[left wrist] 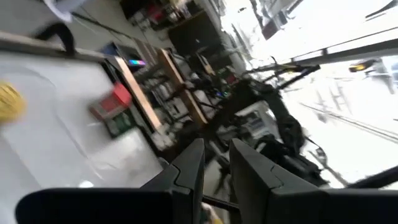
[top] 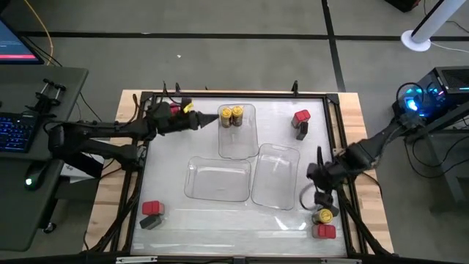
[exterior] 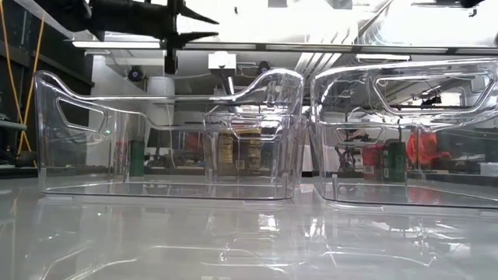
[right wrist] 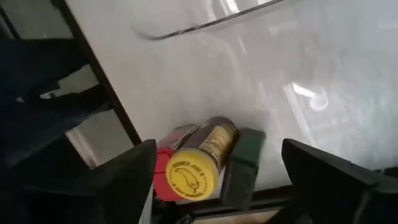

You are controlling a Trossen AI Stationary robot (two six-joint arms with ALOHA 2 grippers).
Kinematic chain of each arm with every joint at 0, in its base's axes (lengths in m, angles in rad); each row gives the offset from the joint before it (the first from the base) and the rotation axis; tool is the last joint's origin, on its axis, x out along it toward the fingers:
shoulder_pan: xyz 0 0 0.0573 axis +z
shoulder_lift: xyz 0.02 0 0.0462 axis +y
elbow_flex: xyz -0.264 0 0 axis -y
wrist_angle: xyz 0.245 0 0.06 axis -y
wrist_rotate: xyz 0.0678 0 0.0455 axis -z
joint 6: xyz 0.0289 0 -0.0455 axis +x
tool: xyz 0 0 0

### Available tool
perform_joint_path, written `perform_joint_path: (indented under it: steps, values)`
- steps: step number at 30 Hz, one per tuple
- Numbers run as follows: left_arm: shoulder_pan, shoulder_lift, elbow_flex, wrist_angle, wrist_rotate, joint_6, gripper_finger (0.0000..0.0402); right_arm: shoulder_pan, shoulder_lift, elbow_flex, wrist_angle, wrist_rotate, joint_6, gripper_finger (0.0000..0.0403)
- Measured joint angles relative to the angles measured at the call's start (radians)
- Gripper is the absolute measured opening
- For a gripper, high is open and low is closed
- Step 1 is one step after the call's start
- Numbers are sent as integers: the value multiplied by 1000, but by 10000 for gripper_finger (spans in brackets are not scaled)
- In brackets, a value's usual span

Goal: Sort spices by type
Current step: Put the yellow seasoning bottle into the top transparent bin

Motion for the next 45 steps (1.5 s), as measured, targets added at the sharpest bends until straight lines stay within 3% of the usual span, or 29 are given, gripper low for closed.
perform_joint_path:
  steps: [6,11,18,26,33,37,43,45]
  values:
    - [-138,0,0,6,-163,-33,65,171,37,0,18,82,217,344]
    - [-192,0,0,5,-265,-10,65,261,133,0,48,85,382,344]
    - [-201,0,0,5,-203,32,65,294,259,48,33,47,495,344]
    - [-199,0,0,3,-89,66,65,289,387,87,16,-22,500,344]
    - [-199,0,0,-25,-78,76,65,286,426,88,12,-43,517,341]
    - [-198,0,0,-26,-78,78,65,285,423,89,-9,-18,558,312]
    - [-198,0,0,-26,-78,87,65,284,423,89,-8,-14,566,229]
    - [-198,0,0,-26,-78,88,65,284,423,89,-8,-15,563,227]
